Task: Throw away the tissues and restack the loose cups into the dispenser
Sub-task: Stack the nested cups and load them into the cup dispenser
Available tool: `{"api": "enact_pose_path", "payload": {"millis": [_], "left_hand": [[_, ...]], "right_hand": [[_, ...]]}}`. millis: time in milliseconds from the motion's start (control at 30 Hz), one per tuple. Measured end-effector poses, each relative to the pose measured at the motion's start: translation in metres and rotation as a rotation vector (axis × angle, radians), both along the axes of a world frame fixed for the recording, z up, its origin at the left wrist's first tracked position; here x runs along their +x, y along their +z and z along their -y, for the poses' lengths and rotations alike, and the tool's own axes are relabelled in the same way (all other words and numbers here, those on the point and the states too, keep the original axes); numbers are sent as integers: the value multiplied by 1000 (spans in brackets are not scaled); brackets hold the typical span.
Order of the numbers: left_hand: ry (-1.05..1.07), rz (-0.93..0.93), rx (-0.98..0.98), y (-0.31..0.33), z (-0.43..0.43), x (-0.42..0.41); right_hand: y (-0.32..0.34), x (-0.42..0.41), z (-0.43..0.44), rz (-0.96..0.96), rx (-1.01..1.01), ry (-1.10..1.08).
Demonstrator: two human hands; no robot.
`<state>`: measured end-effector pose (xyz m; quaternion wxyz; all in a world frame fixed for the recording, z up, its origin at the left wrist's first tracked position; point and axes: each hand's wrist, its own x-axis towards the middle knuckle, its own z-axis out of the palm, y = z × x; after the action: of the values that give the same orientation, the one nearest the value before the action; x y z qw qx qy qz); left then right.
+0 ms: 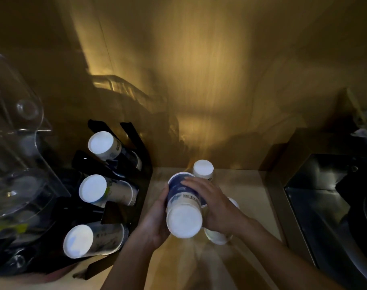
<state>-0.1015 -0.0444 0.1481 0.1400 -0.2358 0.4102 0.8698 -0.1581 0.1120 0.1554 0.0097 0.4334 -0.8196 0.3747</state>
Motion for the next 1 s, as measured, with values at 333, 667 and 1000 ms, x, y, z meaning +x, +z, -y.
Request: {"api": "enact_pose_path", "payload": {"millis": [333,667,1000], "left_hand": [[173,-372,-655,50,35,34],[338,-362,-799,121,113,27],[319,-190,-862,120,159,1]], "right_hand": [[38,-7,47,337,-316,-45],[121,-34,133,259,-392,69],[111,-55,205,243,-247,76]]}}
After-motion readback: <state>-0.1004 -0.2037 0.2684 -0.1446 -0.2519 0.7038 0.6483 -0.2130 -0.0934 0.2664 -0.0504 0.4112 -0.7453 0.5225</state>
